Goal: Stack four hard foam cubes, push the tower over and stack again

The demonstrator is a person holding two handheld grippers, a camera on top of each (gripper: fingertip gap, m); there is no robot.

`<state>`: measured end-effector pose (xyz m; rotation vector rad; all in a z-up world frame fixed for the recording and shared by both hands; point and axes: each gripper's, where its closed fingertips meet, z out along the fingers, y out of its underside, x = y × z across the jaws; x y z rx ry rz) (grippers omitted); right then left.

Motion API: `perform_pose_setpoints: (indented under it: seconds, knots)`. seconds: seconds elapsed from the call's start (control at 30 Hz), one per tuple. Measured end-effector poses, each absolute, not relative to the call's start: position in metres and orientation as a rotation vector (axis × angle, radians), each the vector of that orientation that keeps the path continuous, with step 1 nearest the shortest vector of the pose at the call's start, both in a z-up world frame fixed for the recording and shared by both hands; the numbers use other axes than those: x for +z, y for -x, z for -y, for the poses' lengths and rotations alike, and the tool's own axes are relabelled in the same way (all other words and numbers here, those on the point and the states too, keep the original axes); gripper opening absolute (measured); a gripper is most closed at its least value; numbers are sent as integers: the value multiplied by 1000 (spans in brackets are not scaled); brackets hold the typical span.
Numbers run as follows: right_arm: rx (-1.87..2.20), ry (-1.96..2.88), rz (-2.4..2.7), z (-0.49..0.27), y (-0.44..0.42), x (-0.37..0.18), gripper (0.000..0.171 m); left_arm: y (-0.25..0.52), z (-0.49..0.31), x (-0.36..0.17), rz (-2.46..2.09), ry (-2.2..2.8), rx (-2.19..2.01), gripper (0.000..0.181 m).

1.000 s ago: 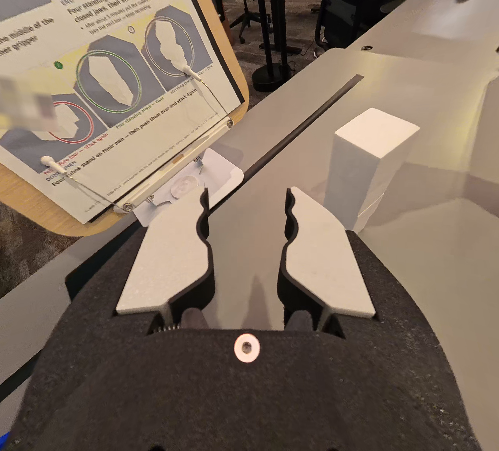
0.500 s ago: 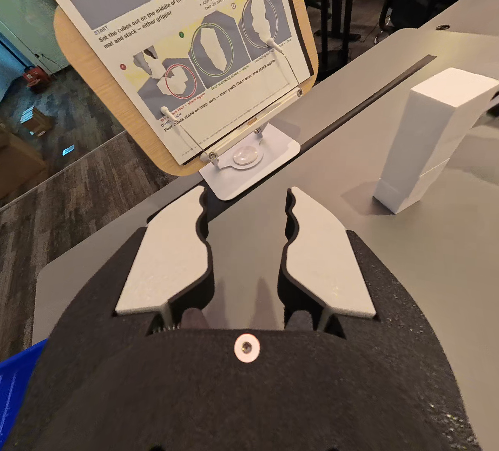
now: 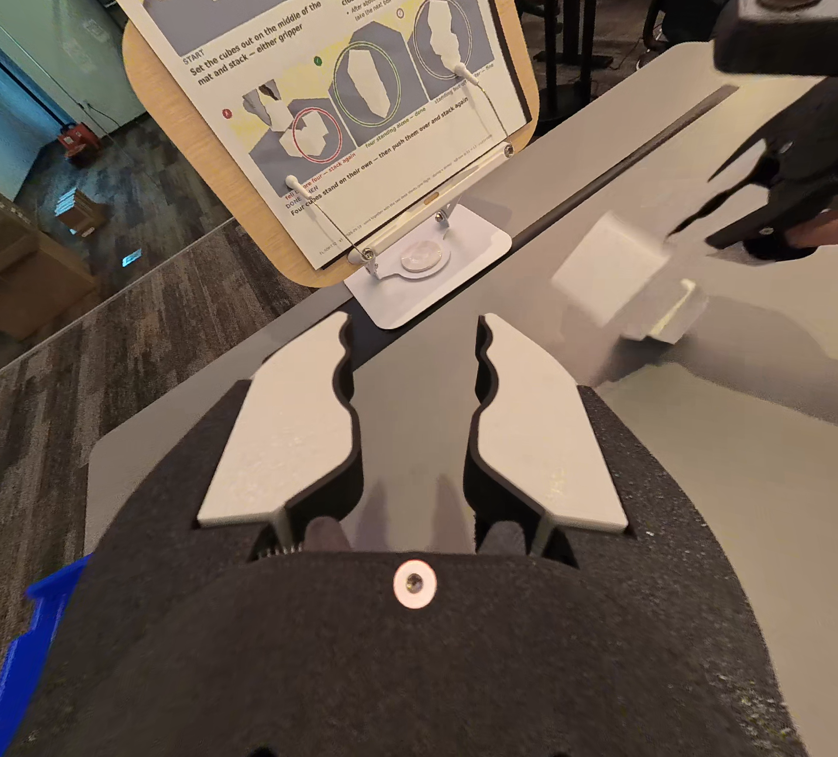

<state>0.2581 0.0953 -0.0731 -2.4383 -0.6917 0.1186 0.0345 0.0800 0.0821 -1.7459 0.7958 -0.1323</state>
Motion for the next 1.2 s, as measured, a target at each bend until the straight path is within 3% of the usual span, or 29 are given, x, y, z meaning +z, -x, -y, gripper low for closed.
perform_pose_setpoints:
  seconds: [0.5,0.7,0.87,1.2]
  knots:
    - [200,2126,843,-91,-304,-2,6,-11,-85,75,-723,1839,-50,52]
    - [264,2155,783,-102,-345,-17,15,23,-102,32,-658,2078,171,52]
    - [309,2135,747,-103,-359,-15,18,35,-108,0,-469,2284,223,34]
    - [397,2061,732,-93,-368,4,20,61,-125,-44,-328,2467,237,41]
